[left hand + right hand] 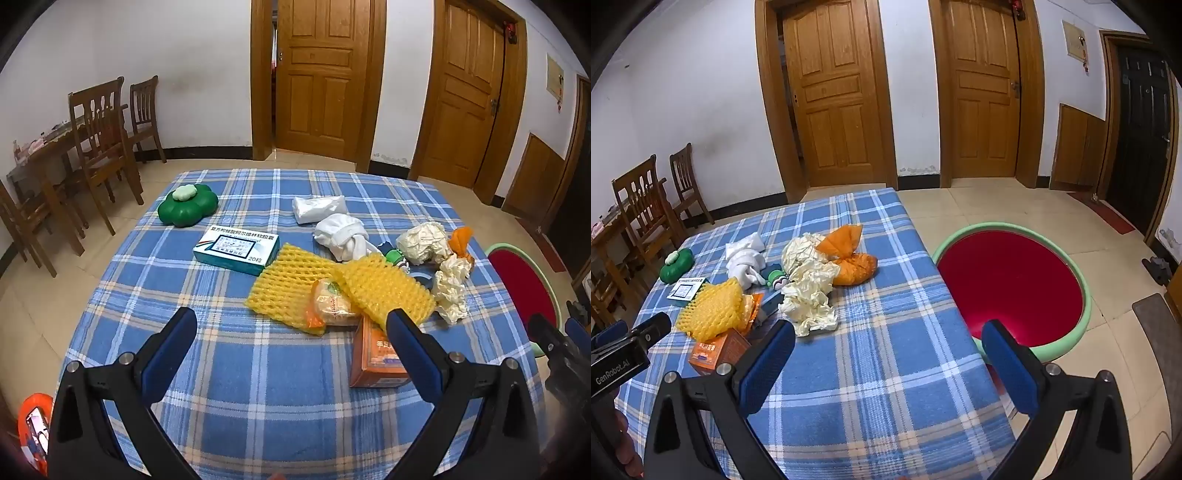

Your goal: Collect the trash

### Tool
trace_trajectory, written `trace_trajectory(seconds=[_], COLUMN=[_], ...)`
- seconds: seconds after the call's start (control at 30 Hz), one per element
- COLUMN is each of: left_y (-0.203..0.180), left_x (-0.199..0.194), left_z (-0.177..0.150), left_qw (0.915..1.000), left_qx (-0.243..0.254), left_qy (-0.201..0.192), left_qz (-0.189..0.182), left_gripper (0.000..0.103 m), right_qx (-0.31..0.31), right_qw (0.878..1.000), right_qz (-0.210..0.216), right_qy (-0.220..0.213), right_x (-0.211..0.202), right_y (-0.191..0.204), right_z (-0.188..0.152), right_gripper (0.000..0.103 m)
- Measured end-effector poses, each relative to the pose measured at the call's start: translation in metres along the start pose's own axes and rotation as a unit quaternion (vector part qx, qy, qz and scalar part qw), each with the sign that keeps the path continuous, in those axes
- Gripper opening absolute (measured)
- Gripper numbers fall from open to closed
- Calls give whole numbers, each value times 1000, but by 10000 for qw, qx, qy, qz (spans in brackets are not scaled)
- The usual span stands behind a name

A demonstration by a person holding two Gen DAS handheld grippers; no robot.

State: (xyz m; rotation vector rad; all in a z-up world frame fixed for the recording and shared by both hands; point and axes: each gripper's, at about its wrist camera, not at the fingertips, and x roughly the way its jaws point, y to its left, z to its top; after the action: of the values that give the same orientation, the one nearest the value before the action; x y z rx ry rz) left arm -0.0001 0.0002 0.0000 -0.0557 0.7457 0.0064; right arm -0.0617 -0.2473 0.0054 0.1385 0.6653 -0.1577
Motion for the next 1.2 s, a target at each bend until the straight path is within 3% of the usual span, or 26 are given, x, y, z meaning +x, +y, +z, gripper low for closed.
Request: trace_trajectory(seconds=[1.2], left_y=[7], left_x=[-13], left_z=[-5], left_qw=[9998], left_qx=[-190], left_qy=[-62], left_qz=[62], left_gripper=[101], right_qx=[57], right_qw=[10000], right_qz=[80], right_qy=[-16], right_x=[-7], right_y=[-5], right_z=[-1], right_gripper=[103])
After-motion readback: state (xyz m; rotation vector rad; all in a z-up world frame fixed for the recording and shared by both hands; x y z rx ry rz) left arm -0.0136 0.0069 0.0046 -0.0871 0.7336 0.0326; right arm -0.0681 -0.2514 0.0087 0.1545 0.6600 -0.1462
